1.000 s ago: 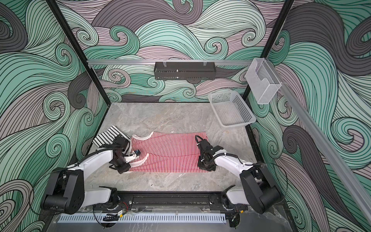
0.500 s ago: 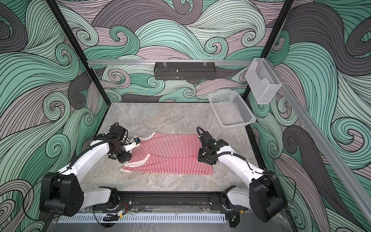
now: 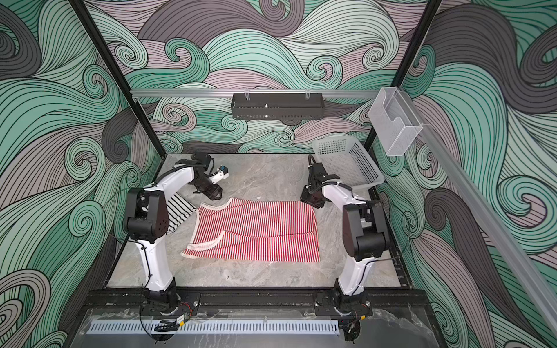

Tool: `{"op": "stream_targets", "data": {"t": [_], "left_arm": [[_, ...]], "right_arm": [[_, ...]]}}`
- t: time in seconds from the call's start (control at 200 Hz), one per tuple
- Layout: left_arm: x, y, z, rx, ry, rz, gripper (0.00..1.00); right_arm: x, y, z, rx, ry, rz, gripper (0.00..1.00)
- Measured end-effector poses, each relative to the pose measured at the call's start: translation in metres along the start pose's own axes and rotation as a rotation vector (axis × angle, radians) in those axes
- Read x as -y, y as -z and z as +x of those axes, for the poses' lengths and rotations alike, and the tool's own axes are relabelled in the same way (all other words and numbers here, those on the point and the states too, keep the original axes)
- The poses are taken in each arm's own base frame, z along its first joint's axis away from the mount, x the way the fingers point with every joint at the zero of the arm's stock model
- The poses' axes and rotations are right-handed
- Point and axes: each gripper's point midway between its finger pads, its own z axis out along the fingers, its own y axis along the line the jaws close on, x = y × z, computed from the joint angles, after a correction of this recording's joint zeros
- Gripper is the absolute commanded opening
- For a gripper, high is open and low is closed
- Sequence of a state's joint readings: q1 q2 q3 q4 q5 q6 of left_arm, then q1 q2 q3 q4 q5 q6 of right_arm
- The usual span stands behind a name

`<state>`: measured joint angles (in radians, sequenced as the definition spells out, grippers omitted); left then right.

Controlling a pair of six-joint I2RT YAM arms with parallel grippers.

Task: Fold and stack tank tops
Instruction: Fold the tank top at the center of the table.

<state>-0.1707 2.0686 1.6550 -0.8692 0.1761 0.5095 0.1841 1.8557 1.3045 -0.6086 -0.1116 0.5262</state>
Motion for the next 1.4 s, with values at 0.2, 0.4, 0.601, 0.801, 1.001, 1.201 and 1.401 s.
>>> {"op": "stream_targets", "data": {"t": [0.2,0.4,0.601,0.801,1.001,1.201,1.401], "left_arm": [[0.018,-0.027,-0.003,-0.041,0.018,0.064,0.59],[0.019,-0.028,-0.012,-0.022,0.039,0.077,0.59],[0.020,-0.039,-0.012,-0.035,0.058,0.100,0.60],[0.021,-0.037,-0.017,-0.026,0.068,0.110,0.60],[0.020,-0.032,-0.027,0.002,0.077,0.117,0.60],[0.021,-0.032,-0.028,0.005,0.087,0.123,0.60],[0.021,-0.032,-0.028,0.006,0.089,0.127,0.60]], "right_arm": [[0.006,-0.026,-0.013,-0.030,-0.009,0.023,0.42],[0.002,-0.028,-0.028,-0.015,-0.004,0.018,0.43],[0.003,-0.027,-0.039,0.003,0.015,0.037,0.42],[0.012,-0.029,-0.032,-0.027,0.036,0.084,0.42],[0.016,-0.039,-0.025,-0.061,0.054,0.115,0.39],[0.016,-0.048,-0.030,-0.068,0.063,0.122,0.30],[0.016,-0.048,-0.032,-0.064,0.072,0.129,0.13]]}}
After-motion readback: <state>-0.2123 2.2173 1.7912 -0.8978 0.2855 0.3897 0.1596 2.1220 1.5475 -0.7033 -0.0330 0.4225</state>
